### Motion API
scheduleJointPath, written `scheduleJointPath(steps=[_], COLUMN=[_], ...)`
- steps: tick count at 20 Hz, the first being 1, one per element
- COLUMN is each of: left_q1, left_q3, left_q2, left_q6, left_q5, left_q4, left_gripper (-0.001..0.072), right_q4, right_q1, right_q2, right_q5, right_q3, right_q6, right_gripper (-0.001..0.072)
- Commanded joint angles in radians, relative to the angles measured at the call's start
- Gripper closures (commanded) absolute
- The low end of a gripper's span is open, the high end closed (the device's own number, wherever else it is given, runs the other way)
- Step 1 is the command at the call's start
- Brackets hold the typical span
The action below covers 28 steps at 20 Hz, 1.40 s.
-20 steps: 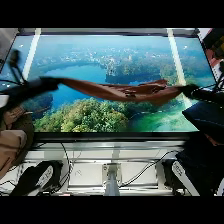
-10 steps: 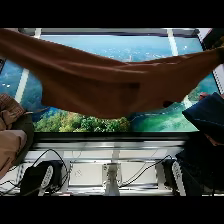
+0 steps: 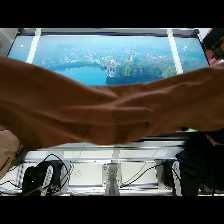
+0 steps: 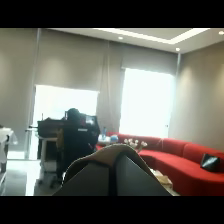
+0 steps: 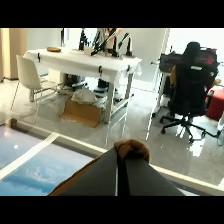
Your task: Fold the clothes and pants, and hang the long-sleeved shirts on hangers.
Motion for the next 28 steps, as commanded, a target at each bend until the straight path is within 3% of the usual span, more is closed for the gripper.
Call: scheduleJointPath(steps=[1,6,11,15,17,18,21,28], left_q1=[0.0,-0.001,-0.056,-0.138,-0.162,-0.166,-0.166,-0.148], left_q3=[-0.002,-0.002,-0.002,-0.002,-0.002,-0.002,-0.002,-0.002], left_q2=[-0.05,-0.294,-0.642,-0.9,-0.975,-1.001,-1.053,-1.114], left_q6=[-0.026,-0.048,-0.036,-0.036,-0.036,-0.037,-0.036,-0.038], left_q5=[-0.137,-0.266,-0.264,-0.088,0.06,0.126,0.204,0.167], left_q4=[0.0,-0.003,-0.003,-0.003,-0.003,-0.003,0.0,0.008], left_gripper=[0.0683,0.0683,0.0682,0.0682,0.0682,0.0682,0.0682,0.0683], right_q4=[-0.057,-0.031,0.096,0.085,0.032,-0.014,-0.15,-0.279], right_q1=[0.0,0.0,0.018,0.129,0.182,0.198,0.2,0.195], right_q2=[-0.037,-0.285,-0.602,-0.821,-0.903,-0.936,-1.031,-1.168], right_q5=[-0.023,0.058,0.163,0.135,0.034,-0.043,-0.241,-0.171], right_q3=[0.019,0.019,-0.035,-0.047,-0.047,-0.048,-0.051,-0.053], right_q6=[0.049,0.079,0.077,0.011,-0.029,-0.021,0.151,0.251], right_gripper=[0.0699,0.0698,0.0698,0.0698,0.0698,0.0698,0.0698,0.0698])
